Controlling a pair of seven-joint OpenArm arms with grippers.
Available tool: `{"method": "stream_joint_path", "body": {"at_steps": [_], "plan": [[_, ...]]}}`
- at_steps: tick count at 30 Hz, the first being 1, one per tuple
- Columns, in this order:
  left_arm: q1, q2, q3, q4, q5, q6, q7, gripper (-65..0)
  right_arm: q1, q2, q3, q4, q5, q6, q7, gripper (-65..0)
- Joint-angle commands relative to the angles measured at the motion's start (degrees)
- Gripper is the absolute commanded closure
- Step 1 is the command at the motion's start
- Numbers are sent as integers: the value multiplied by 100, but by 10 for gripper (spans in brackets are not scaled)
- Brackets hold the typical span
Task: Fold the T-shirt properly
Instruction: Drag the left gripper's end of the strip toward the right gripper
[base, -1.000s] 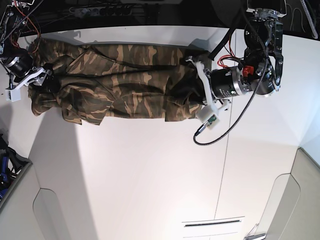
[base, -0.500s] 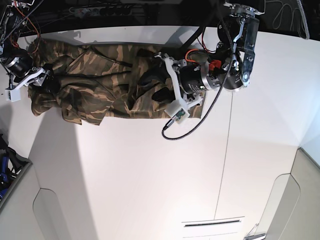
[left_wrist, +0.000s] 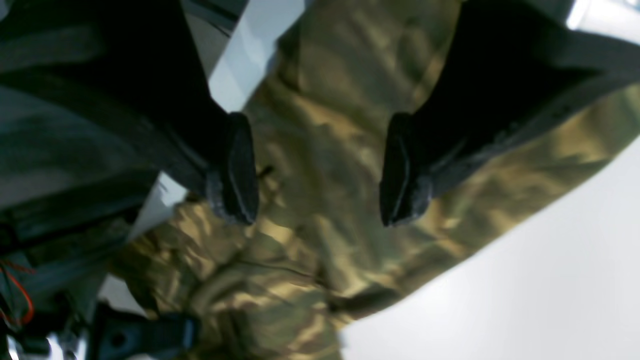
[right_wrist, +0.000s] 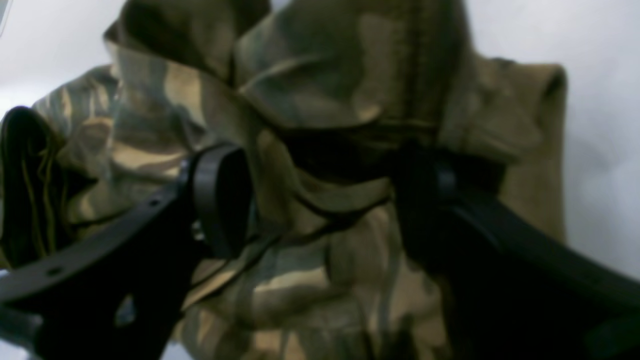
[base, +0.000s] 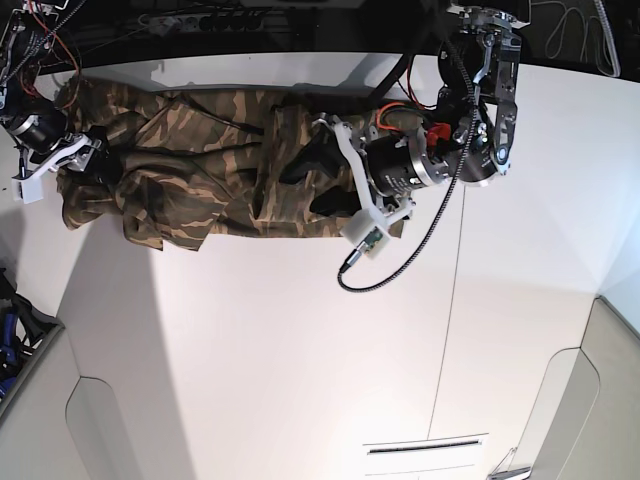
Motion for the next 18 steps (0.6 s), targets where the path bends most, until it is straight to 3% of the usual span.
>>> {"method": "stream_joint_path", "body": {"at_steps": [1,12,18], "plan": [[-72,-17,-76,96,-118,-24,-103,-412,15,138,17,164,136,11,-24,-440],[-24,-57,-629,96,-118,-24,11,-412,15,616,20,1080,136,-11,-389,-440],[-22,-229,-629,96,-118,-24,31,-412,15,645,326,1104,131,-9,-413,-440]]}}
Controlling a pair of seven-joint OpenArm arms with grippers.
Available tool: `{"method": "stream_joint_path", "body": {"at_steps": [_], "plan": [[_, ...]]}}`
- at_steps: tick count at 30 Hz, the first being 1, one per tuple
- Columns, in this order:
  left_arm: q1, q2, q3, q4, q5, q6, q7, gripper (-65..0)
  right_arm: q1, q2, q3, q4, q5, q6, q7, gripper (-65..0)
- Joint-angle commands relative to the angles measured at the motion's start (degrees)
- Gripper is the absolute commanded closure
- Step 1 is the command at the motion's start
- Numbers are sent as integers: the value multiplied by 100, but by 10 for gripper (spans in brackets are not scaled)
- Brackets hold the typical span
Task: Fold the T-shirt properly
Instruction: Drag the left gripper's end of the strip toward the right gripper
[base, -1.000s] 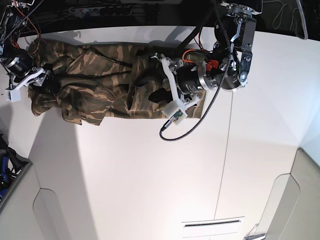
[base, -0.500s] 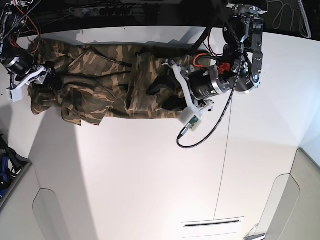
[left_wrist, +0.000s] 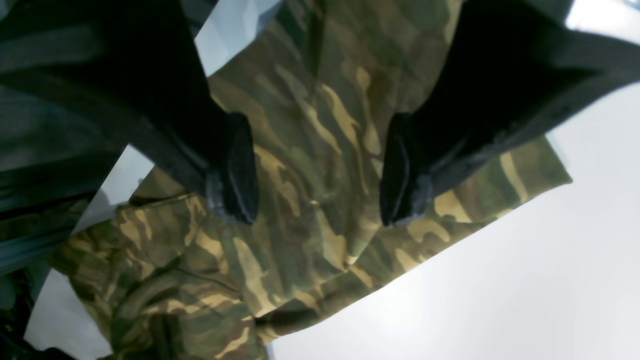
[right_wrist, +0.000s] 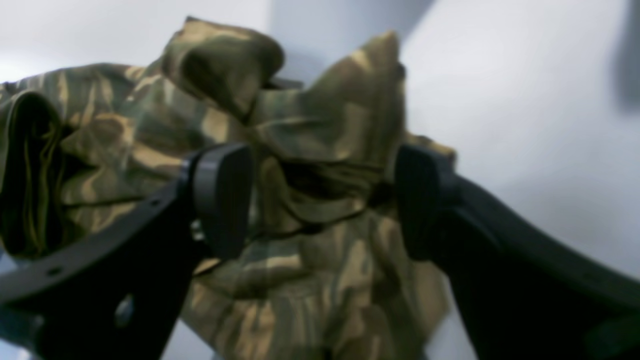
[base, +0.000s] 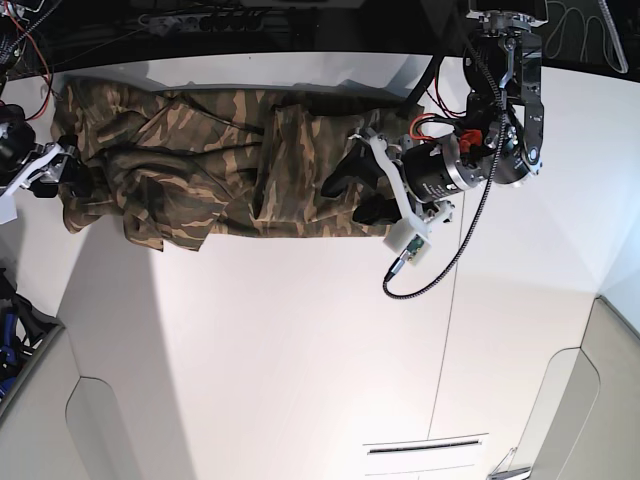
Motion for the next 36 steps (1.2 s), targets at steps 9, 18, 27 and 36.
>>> {"method": "stream_joint_path", "body": {"at_steps": [9,18,27,36], "plan": [[-59,-105,-17,96,-118,-22,-85,-412,44,195,632,-81,-170,7,284,-441],[-59,-105,-17,96,-118,-22,-85,-412,44,188,623,-1154,17,160,267,-441],[-59,-103,-17,96,-118,-22,-103,-412,44,184,-118,-1639,501,160,177,-436],[-55,-105,-17,94,-111,-22,-83,-412,48,173,-382,-1639,1086,221,9,-436]]}}
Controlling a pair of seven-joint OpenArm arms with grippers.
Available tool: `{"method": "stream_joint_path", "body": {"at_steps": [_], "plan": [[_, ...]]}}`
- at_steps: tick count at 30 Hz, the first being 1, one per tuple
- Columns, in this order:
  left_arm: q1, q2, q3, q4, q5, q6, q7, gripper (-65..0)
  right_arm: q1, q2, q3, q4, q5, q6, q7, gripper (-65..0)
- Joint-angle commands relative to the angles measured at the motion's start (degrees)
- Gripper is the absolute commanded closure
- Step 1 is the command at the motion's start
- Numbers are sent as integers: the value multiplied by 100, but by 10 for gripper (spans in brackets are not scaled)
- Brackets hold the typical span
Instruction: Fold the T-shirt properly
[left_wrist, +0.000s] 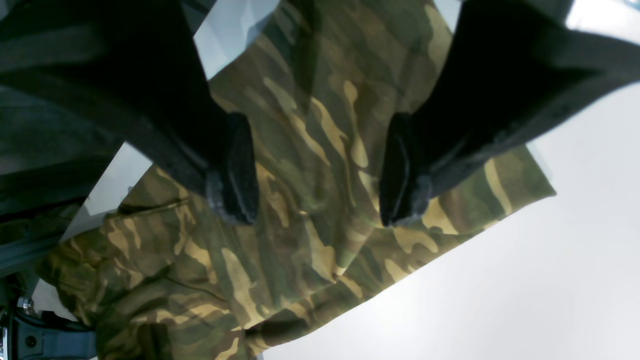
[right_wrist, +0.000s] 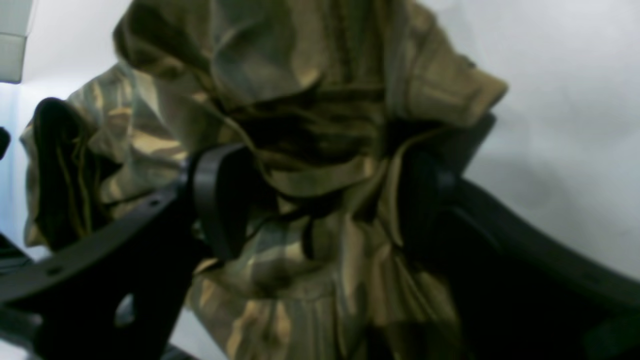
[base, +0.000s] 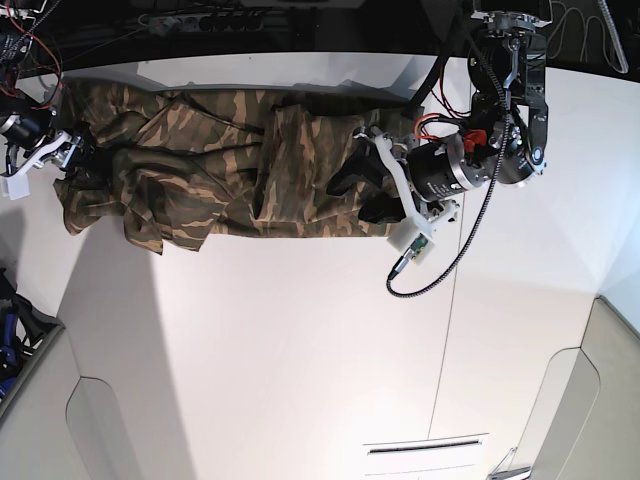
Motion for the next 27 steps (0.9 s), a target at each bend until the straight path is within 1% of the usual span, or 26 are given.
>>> {"method": "stream_joint_path", "body": {"at_steps": [1,4,10,12,14,16,21,24,27], "plan": [[-57,-17,-7,94,-111,-22,-122,-412,15,79,9,35,68,37,-129,-436],[-59,-15,-7,94,-118,-22,-125,-412,15,76,9,35,205,37,-181,-436],[-59,-15,-4,94,-122,-22,-142,-412,17,81,11,35,203,37,-203,-436],[-61,-24,-7,94,-116,-22,-133,-412,28,103,11,35,173,39,-304,-436],[-55,-57,-7,94,-116,-22,-87,-412,31,199,11,37,157,107,-494,-436],[-44,-118,-7,94,-116,-22,-83,-412,31,348,11,37,164,107,-632,-436],[-44,-181,-15,94,-120,-22,-103,-412,28,669,9,37,514,125,-870,-436],[-46,-177,-15,94,-122,-22,-105,-412,31,715,9,37,614,120,-925,-437],[-44,-177,-15,94,-122,-22,-105,-412,31,649,9,35,664,120,-927,-437]]}}
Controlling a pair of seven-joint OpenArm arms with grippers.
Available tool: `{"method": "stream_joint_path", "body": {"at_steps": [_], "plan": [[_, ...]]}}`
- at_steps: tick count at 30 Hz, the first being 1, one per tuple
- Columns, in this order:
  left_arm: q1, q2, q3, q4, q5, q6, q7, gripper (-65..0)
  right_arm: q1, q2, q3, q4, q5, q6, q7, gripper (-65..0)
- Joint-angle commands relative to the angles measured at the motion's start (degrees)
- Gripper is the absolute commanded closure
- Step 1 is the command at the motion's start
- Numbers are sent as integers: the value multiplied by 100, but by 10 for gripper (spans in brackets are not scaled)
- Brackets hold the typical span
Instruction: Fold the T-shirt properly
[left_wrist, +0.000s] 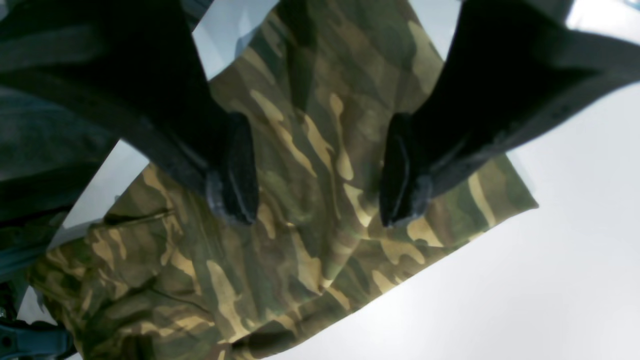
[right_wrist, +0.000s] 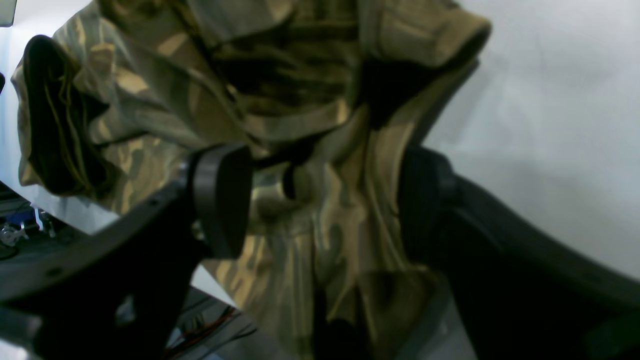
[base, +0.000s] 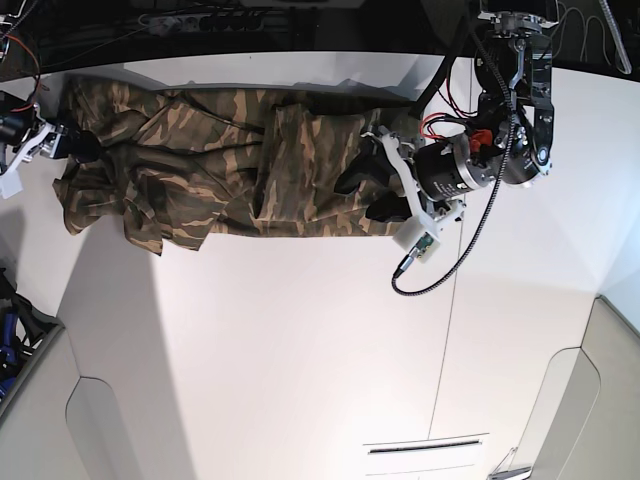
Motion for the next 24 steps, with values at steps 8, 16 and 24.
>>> {"method": "stream_joint_path", "body": {"at_steps": [8,16,24], "plan": [[-15,-17,-11,94,-118,-22,-107,-412,46,-197,24,61,420,20,26,-437],[22,-17,-11,94,-120,-20,-105,-412,79,-531,11,61,382,20,162,-437],[22,-20,-11,94,-118,-22,-105,-412,330,-699,-9,61,122,9,247,-436]]}}
